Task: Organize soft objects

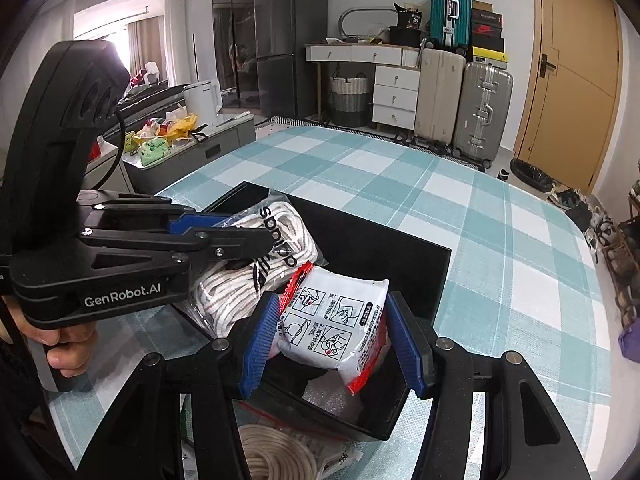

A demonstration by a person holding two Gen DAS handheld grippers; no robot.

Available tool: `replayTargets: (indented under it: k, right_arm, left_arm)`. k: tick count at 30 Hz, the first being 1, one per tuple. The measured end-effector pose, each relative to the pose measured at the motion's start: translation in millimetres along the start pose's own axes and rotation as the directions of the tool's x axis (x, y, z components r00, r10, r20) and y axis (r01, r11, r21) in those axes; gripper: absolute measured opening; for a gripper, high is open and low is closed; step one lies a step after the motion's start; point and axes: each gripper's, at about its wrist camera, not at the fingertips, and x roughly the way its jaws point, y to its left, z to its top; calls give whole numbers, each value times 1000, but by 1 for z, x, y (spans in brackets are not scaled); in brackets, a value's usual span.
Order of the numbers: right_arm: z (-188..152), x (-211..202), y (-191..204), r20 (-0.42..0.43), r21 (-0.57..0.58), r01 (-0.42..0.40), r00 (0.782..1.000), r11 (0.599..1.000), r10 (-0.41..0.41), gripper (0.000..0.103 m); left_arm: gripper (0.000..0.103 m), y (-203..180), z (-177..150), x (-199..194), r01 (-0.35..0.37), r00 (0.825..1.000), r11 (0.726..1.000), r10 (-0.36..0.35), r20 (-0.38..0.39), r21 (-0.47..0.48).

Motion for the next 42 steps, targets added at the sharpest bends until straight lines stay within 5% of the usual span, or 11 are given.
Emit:
replayTargets:
  k: [18,21,24,26,31,33,35,42]
  right_arm:
    - [-7,-6,4,-12,43,28,1000,999,-28,55]
    - [-10,-11,6,11,22,53,999,998,-53,62]
    - [-12,-25,4,37,19,66,997,998,-67,69]
    - [-13,-35,2,51,24,85,995,996,-86,81]
    - [-22,-56,-5,52,61,107,993,992,-110,95]
    - [-28,-64,-6,48,79,119,991,990,-123,101]
    - [-33,-69,-6,41,93,126,991,988,-130,102]
    - [-52,-78,9,16,97,113,993,989,-115,102]
  left_arm:
    - [16,-7,-5,1,-2,1000,998,3,-22,56]
    - [20,-8,-5,0,6,1000,999,-5,-24,54]
    - [33,-9,-5,-7,36,999,998,-35,-16,54]
    - [51,-13,-6,-16,48,999,997,-48,1,68]
    - [54,-23,-12,-35,46,999,993,-48,22,106]
    - [67,-24,-15,-41,42,999,993,-45,25,106]
    - [100,-24,-20,-48,29,999,995,-33,41,97]
    - [103,-20,-43,-65,-28,997,996,22,77,80]
